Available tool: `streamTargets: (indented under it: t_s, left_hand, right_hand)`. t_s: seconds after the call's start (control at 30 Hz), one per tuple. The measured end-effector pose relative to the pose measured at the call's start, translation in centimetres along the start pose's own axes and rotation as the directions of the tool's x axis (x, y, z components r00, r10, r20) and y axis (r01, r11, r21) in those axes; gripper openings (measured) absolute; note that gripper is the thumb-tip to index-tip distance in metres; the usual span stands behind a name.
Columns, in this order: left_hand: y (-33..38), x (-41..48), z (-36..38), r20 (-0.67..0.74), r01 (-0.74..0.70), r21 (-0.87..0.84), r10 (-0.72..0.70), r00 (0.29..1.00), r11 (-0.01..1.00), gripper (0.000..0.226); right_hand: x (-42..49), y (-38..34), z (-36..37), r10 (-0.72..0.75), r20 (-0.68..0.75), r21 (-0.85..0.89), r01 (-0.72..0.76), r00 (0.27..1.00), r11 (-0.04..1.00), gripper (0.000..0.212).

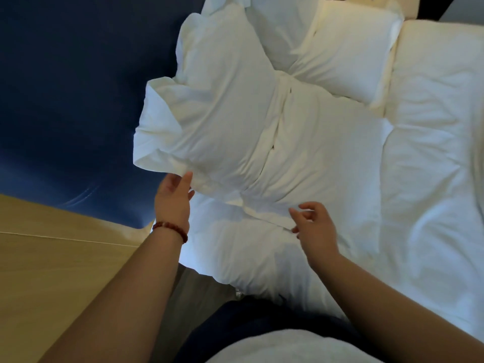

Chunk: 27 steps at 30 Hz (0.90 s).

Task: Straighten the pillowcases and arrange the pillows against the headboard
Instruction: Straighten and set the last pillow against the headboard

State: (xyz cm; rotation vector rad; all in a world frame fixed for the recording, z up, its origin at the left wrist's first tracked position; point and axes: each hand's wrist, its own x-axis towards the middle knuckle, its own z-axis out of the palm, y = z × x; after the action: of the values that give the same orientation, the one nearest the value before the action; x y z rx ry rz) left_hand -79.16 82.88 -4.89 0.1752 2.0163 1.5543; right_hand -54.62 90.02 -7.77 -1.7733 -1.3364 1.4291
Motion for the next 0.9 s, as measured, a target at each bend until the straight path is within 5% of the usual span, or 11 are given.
streamTargets:
  t_s: [0.47,0.6,0.7,0.77,0.8,0.83,0.87,0.9]
  left_hand:
    - [1.8,-2.6,-1.3,-0.060,-0.003,0.009,0.003,0.998,1.000,0.018]
    - [3.7,-3.6,-1.6,0.036,-0.178,0.149,0.174,0.984,0.973,0.012]
    - [6.2,-4.2,-1.6,0.146,-0.520,0.349,0.503,0.852,0.780,0.012]
    - [8.4,-3.7,-1.1,0.239,-0.764,0.470,0.770,0.591,0.441,0.027]
    - [9.4,-3.1,-0.7,0.278,-0.808,0.530,0.848,0.451,0.256,0.035]
    - [10.5,-2.4,-0.3,0.307,-0.785,0.604,0.870,0.387,0.136,0.045]
    - [11.7,-1.7,0.1,0.313,-0.721,0.685,0.852,0.419,0.103,0.057]
    - [12.9,-1.0,0.5,0.300,-0.635,0.761,0.794,0.529,0.136,0.069]
  right_hand:
    - [-0.6,-1.7,1.3,0.008,0.004,0.065,-0.008,1.000,0.998,0.014]
    - [-0.9,-2.6,1.2,0.004,0.053,0.060,-0.007,0.999,0.998,0.016]
    - [-0.7,-5.1,1.8,-0.077,0.113,0.087,0.067,0.991,0.994,0.018]
    - [0.0,-7.9,2.6,-0.159,0.158,0.135,0.138,0.975,0.981,0.022]
    - [0.4,-9.4,3.2,-0.200,0.178,0.163,0.171,0.964,0.972,0.023]
    - [0.9,-11.0,3.8,-0.239,0.195,0.192,0.202,0.951,0.960,0.023]
    - [1.4,-12.5,4.4,-0.274,0.208,0.215,0.230,0.939,0.949,0.023]
    - [1.9,-13.9,4.9,-0.308,0.216,0.234,0.257,0.926,0.938,0.022]
